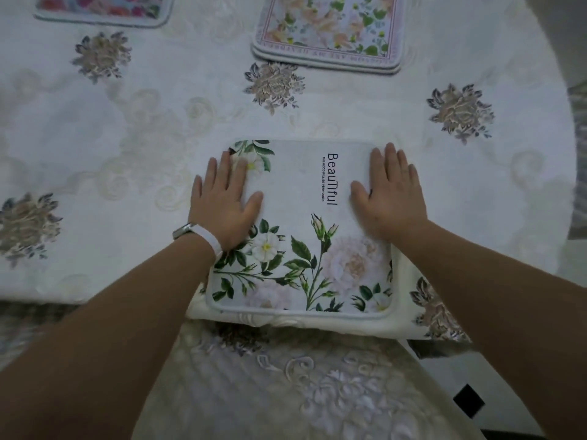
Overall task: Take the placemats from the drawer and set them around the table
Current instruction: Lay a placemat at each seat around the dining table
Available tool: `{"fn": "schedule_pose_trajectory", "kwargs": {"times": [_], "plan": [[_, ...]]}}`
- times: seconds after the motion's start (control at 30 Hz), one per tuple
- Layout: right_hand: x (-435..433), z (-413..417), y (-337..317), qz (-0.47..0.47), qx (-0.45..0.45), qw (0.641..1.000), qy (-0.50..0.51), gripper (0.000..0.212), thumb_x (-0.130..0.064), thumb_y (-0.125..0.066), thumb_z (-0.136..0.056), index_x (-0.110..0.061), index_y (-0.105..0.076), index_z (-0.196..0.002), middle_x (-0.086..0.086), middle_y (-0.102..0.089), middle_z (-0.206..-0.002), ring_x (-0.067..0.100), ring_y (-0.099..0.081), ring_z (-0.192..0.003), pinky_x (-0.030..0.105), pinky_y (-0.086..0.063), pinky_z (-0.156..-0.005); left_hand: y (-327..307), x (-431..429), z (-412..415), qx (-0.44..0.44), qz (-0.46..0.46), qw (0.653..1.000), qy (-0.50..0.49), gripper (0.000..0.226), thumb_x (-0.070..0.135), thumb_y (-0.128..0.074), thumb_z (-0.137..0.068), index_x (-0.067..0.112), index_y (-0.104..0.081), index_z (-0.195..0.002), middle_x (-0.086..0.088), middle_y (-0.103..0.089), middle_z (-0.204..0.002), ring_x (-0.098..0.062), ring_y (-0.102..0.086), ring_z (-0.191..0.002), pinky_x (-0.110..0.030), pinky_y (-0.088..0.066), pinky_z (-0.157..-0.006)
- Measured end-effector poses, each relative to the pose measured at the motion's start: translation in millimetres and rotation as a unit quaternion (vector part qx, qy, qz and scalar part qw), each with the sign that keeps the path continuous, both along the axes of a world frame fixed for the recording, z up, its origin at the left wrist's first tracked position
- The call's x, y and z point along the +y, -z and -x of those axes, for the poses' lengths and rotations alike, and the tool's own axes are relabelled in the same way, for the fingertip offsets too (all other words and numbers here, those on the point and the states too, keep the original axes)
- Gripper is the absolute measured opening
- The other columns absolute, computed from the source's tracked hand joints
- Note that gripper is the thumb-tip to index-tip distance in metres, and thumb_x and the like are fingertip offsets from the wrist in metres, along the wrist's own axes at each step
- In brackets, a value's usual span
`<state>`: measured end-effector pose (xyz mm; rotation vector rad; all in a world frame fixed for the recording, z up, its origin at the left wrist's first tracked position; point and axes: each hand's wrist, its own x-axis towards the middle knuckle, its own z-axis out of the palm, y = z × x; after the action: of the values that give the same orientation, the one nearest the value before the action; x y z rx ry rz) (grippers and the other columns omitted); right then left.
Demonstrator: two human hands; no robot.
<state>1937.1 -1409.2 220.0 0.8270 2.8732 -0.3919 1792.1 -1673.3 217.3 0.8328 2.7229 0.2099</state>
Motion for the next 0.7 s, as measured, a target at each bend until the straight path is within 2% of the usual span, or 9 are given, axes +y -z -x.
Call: {"fn": "schedule_pose_trajectory", "kwargs": {"times": [0.17,0.3,0.43,0.53,0.6,0.7], "plan": [[-35,-53,-6,0.008,-0.026,0.999,-0.022,0.076,-0.055,-0.021,-0.096,-0.012,-0.003,-0.157,0.013,0.004,-0.164,0.026,0.005,-0.151,0.044,0.002,-0.122,-2,-40,-61,-0.008,0.007,1.000,0.008,0.075,0.063,-0.016,-0.096,0.024,0.003,-0.157,-0.001,0.012,-0.164,-0.018,0.014,-0.150,-0.045,0.002,-0.121],[-76,-83,-8,0.001,-0.053,0.995,-0.079,0.073,-0.054,-0.016,-0.099,-0.013,0.004,-0.156,0.012,0.012,-0.163,0.025,0.015,-0.150,0.042,0.008,-0.120,3,-50,-95,0.015,0.030,0.999,0.020,0.075,0.062,-0.018,-0.095,0.022,-0.009,-0.157,-0.005,0.000,-0.165,-0.025,0.003,-0.151,-0.051,-0.004,-0.119],[-117,-80,-9,0.008,-0.058,0.988,-0.142,0.071,-0.056,-0.016,-0.099,-0.016,0.000,-0.156,0.009,0.012,-0.162,0.029,0.014,-0.150,0.045,0.007,-0.121,3,-30,-118,0.034,0.032,0.993,0.108,0.069,0.058,-0.021,-0.096,0.024,-0.018,-0.156,-0.005,-0.011,-0.163,-0.030,-0.008,-0.150,-0.055,-0.007,-0.116],[-140,-71,-6,0.009,-0.047,0.983,-0.177,0.067,-0.047,-0.013,-0.098,-0.015,-0.004,-0.156,0.002,0.013,-0.160,0.026,0.009,-0.151,0.041,0.012,-0.120,4,-14,-130,0.028,0.023,0.987,0.157,0.059,0.048,-0.015,-0.099,0.026,-0.010,-0.154,0.000,-0.014,-0.164,-0.025,-0.005,-0.151,-0.052,-0.008,-0.118],[-139,-70,-5,0.006,-0.041,0.983,-0.177,0.066,-0.046,-0.014,-0.098,-0.015,-0.009,-0.156,0.001,0.008,-0.160,0.025,0.003,-0.151,0.041,0.009,-0.120,4,-12,-129,0.029,0.010,0.988,0.152,0.057,0.046,-0.017,-0.100,0.026,-0.011,-0.153,0.002,-0.017,-0.163,-0.022,-0.008,-0.151,-0.050,-0.010,-0.118],[-124,-72,-2,0.001,-0.046,0.980,-0.193,0.067,-0.054,-0.020,-0.098,-0.024,-0.011,-0.157,-0.001,0.001,-0.164,0.024,0.002,-0.152,0.046,0.000,-0.122,7,-20,-123,0.030,0.010,0.991,0.131,0.063,0.054,-0.025,-0.098,0.029,-0.016,-0.155,0.003,-0.013,-0.163,-0.020,-0.008,-0.151,-0.051,-0.014,-0.118]]}}
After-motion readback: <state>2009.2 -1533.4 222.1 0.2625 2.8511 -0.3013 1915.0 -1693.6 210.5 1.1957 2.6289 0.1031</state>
